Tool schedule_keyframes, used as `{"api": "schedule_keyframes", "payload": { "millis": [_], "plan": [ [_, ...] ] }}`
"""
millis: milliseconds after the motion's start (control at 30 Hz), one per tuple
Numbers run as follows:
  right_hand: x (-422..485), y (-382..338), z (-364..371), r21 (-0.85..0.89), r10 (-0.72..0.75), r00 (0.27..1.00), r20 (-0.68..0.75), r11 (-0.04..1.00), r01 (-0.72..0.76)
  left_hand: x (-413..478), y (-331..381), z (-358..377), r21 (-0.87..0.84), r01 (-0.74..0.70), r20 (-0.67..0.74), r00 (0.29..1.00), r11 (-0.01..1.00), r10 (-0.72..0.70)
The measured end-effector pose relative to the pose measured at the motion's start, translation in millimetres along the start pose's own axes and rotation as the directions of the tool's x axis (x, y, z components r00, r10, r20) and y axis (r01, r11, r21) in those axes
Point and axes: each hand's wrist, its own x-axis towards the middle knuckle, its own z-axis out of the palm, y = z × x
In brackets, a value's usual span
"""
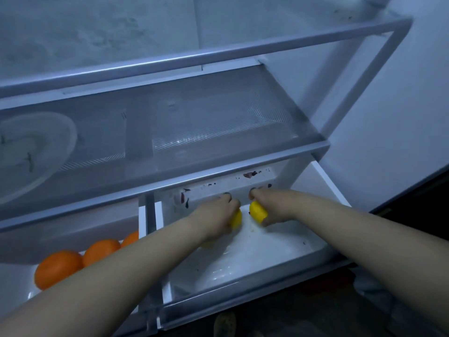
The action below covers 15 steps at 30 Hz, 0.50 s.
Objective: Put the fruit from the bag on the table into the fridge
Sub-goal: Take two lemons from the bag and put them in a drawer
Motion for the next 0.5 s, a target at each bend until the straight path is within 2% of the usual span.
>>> {"api": "schedule_keyframes", "payload": {
  "millis": [133, 300, 500],
  "plan": [
    [4.7, 1.9, 14.9, -0.053, -0.045, 0.999, -0.026, 0.998, 0.044, 5.0, 2.2, 7.5, -0.036, -0.01, 0.01, 1.0, 0.999, 0.01],
    [11.4, 1.8, 19.6, -0.009, -0.047, 0.994, -0.095, 0.999, 0.047, 9.3, 2.6, 17.6, -0.031, 0.024, 0.046, 0.999, 0.999, -0.023],
    [15.2, 2.0, 24.0, 0.006, -0.018, 0.996, -0.089, 1.0, 0.019, 12.0, 2.8, 21.0, 0.008, 0.05, 0.077, 0.996, 0.999, -0.051]
  ]
}}
